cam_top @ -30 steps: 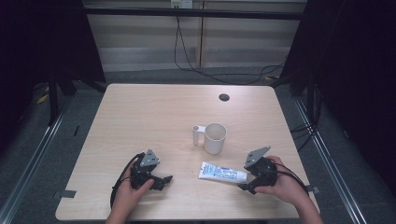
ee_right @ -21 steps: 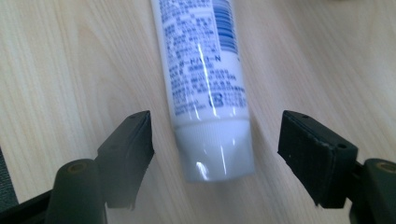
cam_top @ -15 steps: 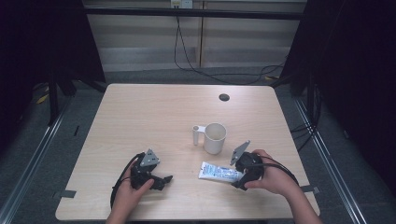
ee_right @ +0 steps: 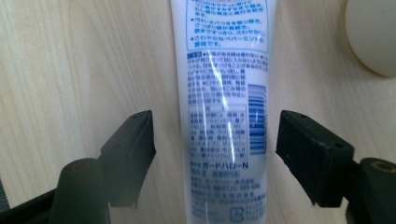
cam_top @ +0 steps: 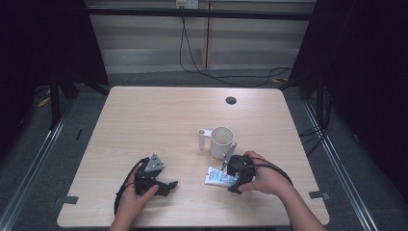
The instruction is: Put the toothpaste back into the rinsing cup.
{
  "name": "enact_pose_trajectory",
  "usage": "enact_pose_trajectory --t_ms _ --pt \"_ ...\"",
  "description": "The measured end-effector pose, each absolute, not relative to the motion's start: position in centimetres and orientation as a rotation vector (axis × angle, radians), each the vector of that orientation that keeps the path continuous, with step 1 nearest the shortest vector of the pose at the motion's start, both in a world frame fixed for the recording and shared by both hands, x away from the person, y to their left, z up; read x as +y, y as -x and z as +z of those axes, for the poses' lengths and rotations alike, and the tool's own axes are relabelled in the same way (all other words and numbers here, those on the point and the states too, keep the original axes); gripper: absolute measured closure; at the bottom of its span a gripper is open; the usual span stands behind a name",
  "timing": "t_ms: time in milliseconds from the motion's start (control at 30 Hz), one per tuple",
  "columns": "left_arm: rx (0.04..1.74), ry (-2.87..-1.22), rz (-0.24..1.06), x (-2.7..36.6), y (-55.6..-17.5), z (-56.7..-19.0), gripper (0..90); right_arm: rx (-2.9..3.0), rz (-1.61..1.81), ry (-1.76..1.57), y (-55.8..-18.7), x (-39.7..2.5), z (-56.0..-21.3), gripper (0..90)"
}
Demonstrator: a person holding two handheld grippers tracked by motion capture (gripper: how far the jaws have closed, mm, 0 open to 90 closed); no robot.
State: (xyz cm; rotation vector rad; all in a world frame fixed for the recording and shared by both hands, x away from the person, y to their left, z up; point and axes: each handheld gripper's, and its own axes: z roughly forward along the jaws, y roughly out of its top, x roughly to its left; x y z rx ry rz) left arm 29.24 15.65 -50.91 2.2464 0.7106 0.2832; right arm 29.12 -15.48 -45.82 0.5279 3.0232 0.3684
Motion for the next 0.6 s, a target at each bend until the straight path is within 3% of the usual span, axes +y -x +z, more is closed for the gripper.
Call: enact_pose_trajectory --t_ms 200,600 --pt "0.711 -2.246 0.284 15.7 -29.2 -50.9 11.6 3.042 0.337 -0.485 -29.5 -14.2 -46.1 28.8" --pt "0.705 -2.25 0.282 15.7 -29.3 -50.9 11.3 3.029 0.207 -0.567 -30.4 -12.4 -46.7 41.1"
